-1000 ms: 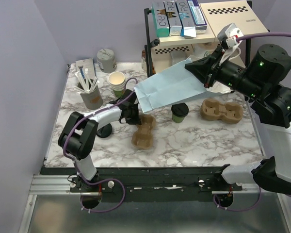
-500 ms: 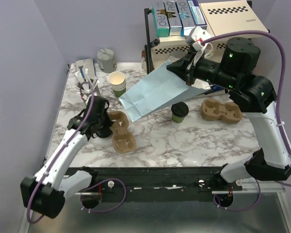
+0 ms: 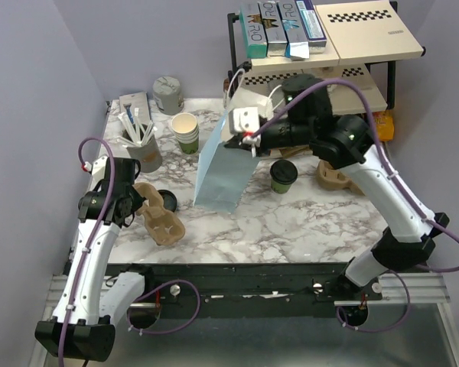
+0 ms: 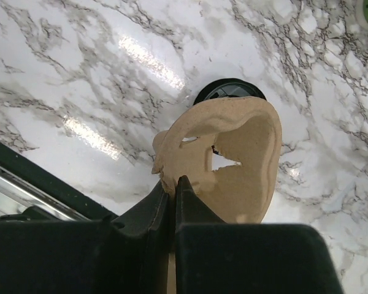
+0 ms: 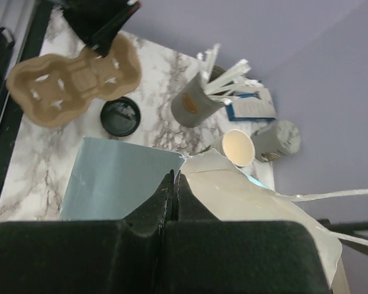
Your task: Pack the takeout coffee
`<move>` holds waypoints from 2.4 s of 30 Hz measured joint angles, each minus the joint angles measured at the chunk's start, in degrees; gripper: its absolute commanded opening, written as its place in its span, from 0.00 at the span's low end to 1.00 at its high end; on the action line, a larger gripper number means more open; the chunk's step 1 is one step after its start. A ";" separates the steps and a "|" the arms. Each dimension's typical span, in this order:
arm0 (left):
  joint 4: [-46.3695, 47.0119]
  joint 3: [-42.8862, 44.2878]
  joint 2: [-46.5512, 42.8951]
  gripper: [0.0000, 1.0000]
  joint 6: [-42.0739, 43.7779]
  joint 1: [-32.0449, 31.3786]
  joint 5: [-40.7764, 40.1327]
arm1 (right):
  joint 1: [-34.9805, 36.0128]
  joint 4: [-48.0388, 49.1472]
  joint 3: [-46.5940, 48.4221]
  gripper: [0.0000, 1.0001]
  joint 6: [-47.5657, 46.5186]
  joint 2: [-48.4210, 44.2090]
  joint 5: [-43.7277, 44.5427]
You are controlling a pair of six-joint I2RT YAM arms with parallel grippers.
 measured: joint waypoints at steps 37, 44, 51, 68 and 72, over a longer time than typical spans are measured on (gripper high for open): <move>-1.79 25.44 -5.31 0.13 9.44 1.77 17.94 | 15.74 23.30 -32.48 0.86 -0.57 -20.02 7.67; -7.85 24.22 -5.64 0.13 10.14 1.77 21.38 | 24.96 20.72 -17.38 0.85 -7.67 -7.34 7.56; -10.88 24.22 -8.37 0.13 9.31 1.77 21.55 | 27.74 12.57 -7.21 0.82 -9.77 7.96 7.96; -12.55 23.41 -10.43 0.13 7.19 1.77 18.10 | 28.26 8.17 0.57 0.74 -4.22 19.52 9.35; -12.28 22.91 -10.45 0.13 6.97 1.77 18.12 | 28.28 8.35 0.61 0.74 -2.58 20.57 9.57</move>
